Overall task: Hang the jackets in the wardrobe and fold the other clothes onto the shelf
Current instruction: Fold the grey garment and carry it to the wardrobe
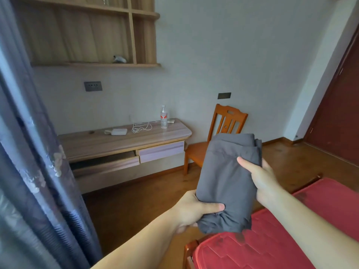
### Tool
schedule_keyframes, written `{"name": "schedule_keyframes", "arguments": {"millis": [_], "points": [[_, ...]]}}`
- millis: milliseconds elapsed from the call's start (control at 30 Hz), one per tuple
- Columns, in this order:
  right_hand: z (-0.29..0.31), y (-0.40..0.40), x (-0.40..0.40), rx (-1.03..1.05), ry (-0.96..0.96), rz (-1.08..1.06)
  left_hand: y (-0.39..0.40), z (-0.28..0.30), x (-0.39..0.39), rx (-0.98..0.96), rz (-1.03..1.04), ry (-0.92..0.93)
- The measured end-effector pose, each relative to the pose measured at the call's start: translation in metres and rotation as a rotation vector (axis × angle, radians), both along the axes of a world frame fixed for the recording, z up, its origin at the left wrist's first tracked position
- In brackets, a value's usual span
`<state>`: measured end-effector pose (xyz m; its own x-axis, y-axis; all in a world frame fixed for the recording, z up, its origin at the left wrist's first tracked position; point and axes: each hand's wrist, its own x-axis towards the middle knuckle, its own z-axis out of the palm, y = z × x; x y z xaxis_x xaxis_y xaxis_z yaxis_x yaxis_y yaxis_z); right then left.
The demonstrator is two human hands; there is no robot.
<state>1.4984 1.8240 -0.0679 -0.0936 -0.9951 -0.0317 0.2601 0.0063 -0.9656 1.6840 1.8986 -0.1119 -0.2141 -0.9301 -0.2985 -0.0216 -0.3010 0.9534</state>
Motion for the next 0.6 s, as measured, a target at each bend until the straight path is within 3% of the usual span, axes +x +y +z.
{"name": "schedule_keyframes", "arguments": {"millis": [200,433,600], "points": [[-0.017,-0.088,0.034,0.17,-0.04,0.138,-0.093,0.001,0.054,0.01,-0.086,-0.114],[-0.046,-0.229,0.09,0.252,-0.092,0.079,-0.228,-0.004,0.108,0.056,-0.124,-0.245],[-0.045,-0.321,0.111,0.243,-0.103,0.029,-0.323,-0.005,0.132,0.1,-0.152,-0.189]]}}
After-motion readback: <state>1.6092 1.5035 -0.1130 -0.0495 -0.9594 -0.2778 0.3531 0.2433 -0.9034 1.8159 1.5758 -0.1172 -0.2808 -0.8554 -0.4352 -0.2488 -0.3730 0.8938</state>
